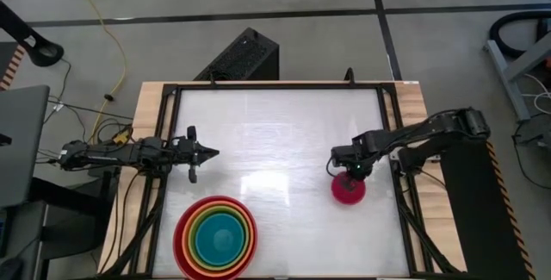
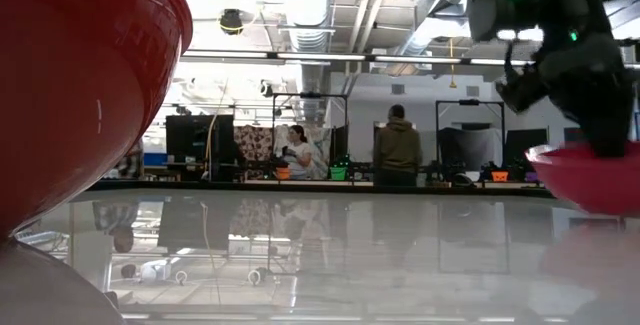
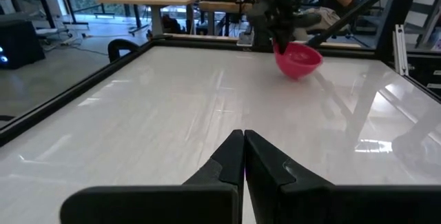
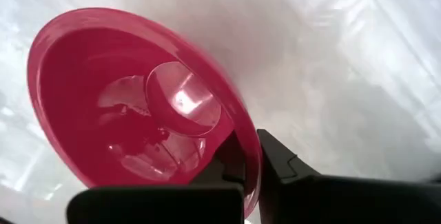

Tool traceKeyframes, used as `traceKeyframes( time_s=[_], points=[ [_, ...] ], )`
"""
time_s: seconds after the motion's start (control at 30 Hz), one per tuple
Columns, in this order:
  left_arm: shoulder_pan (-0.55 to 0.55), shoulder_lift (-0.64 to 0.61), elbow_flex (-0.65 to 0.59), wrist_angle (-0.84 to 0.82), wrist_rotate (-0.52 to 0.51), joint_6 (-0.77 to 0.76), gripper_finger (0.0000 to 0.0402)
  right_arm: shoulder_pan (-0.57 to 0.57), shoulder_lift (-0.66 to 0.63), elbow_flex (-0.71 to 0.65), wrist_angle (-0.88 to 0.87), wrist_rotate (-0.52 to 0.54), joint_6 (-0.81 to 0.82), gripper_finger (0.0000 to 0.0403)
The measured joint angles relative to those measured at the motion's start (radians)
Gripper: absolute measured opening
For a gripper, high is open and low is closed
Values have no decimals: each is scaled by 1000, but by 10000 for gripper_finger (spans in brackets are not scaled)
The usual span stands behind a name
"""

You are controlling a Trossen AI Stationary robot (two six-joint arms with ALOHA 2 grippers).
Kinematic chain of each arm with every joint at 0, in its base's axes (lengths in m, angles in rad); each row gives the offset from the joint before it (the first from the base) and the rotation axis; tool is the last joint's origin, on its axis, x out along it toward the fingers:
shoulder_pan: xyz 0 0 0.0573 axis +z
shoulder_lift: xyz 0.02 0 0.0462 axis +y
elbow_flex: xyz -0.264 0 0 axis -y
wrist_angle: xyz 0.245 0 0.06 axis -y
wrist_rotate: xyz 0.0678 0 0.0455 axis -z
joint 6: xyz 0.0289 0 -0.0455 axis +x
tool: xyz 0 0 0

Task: Nest bowls inside each other
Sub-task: Stack the red bowl on the blue bowl

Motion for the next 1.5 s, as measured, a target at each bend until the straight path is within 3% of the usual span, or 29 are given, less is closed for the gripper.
traceKeyframes(
  time_s=[0.17,0.3,0.53,0.63,0.9,1.1,1.27,1.5],
  points=[
    [0,0,0,0,0,0,0,0,-11,145,-89,66,29,20],
    [0,0,0,0,0,-1,0,6,-7,287,-63,122,83,20],
    [0,0,0,0,0,-2,0,87,-4,440,296,293,80,19],
    [0,0,0,0,0,-2,0,131,50,484,467,318,25,19],
    [0,0,0,1,0,-3,0,199,451,791,561,303,-119,19],
    [0,0,0,1,0,-3,0,210,808,1201,533,185,-219,19],
    [0,0,0,1,0,-3,0,211,1053,1563,364,114,-210,19],
    [0,1,0,1,1,-3,0,198,1105,1503,446,51,-119,19]
  ],
)
